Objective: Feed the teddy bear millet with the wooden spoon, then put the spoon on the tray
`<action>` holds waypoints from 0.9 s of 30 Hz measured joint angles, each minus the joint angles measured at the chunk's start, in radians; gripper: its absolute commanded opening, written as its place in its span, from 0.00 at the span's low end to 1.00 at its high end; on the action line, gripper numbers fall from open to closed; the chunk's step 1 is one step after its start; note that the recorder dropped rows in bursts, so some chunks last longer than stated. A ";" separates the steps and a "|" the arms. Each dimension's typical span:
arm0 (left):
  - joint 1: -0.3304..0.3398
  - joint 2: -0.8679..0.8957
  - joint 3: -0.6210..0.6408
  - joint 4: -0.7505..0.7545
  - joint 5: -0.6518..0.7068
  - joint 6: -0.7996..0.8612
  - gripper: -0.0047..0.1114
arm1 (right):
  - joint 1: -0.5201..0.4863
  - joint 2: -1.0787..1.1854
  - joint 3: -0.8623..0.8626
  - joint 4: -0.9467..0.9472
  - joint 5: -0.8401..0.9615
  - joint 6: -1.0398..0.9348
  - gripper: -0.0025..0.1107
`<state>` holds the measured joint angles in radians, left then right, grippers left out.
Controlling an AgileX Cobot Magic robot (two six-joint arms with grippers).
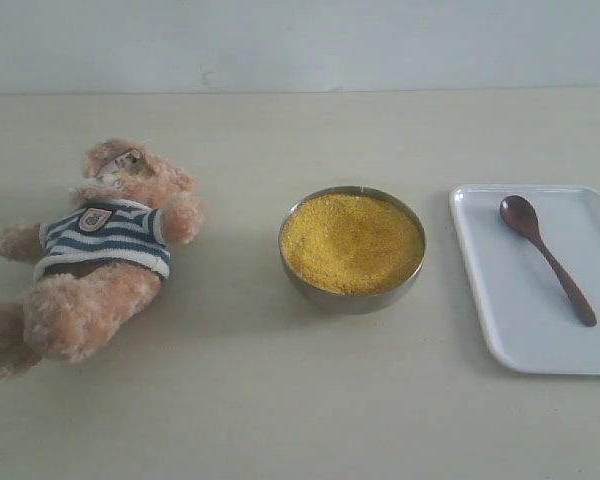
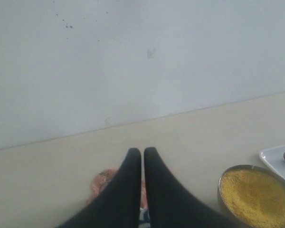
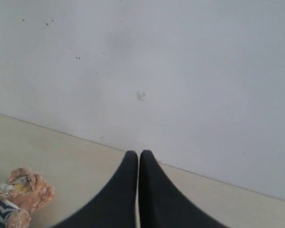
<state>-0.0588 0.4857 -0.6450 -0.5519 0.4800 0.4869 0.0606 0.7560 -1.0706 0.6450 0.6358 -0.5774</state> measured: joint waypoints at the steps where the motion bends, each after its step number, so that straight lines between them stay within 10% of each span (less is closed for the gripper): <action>1: 0.000 -0.009 0.008 0.000 -0.003 0.002 0.07 | 0.000 -0.012 0.030 0.000 -0.010 0.000 0.02; 12: 0.000 -0.027 0.024 0.002 -0.014 0.002 0.07 | 0.000 -0.169 0.395 -0.007 -0.091 -0.002 0.02; 27: 0.000 -0.027 0.024 0.002 -0.014 0.002 0.07 | 0.000 -0.232 0.429 -0.001 -0.075 0.040 0.02</action>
<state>-0.0588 0.4582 -0.6206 -0.5500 0.4655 0.4892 0.0606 0.5240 -0.6416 0.6437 0.5611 -0.5377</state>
